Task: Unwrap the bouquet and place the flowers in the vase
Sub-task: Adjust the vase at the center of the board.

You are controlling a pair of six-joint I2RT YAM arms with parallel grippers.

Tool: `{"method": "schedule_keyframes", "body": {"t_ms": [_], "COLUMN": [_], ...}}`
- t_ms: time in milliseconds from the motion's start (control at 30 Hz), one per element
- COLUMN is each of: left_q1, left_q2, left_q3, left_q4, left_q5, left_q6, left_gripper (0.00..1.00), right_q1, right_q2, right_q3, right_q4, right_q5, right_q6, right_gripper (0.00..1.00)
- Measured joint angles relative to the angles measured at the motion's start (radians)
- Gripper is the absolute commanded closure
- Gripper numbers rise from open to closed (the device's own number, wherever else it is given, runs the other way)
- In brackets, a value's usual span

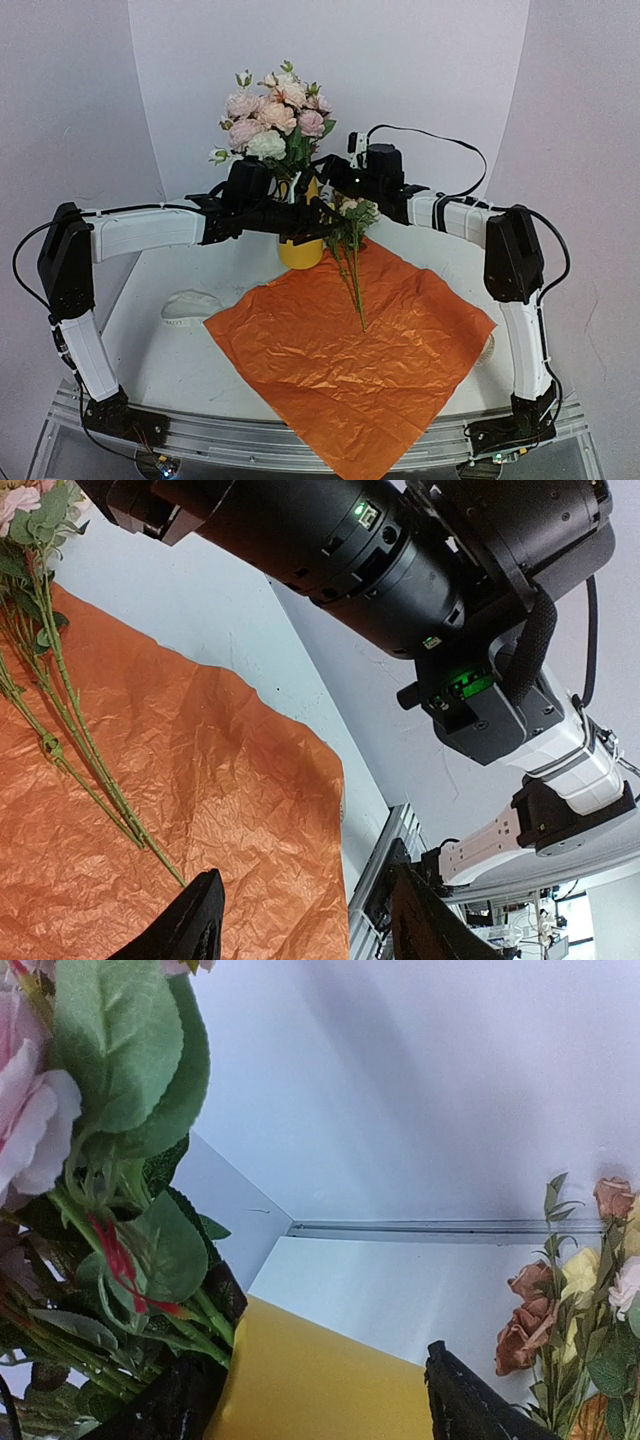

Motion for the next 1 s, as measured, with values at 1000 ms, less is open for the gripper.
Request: {"method": "schedule_keyframes", "body": {"t_ms": [1000], "left_q1": [-0.008], "left_q2": [-0.005], "left_q3": [-0.143], "left_q4": [0.024], "left_q5": [0.008], "left_q6": [0.048], "left_gripper": [0.19], "right_q1": [0.020], "right_q2": [0.042], "right_q3": [0.127], "right_q4": [-0.129], "right_q5": [0.050], "right_q6": [0.006], "right_gripper": [0.47]}}
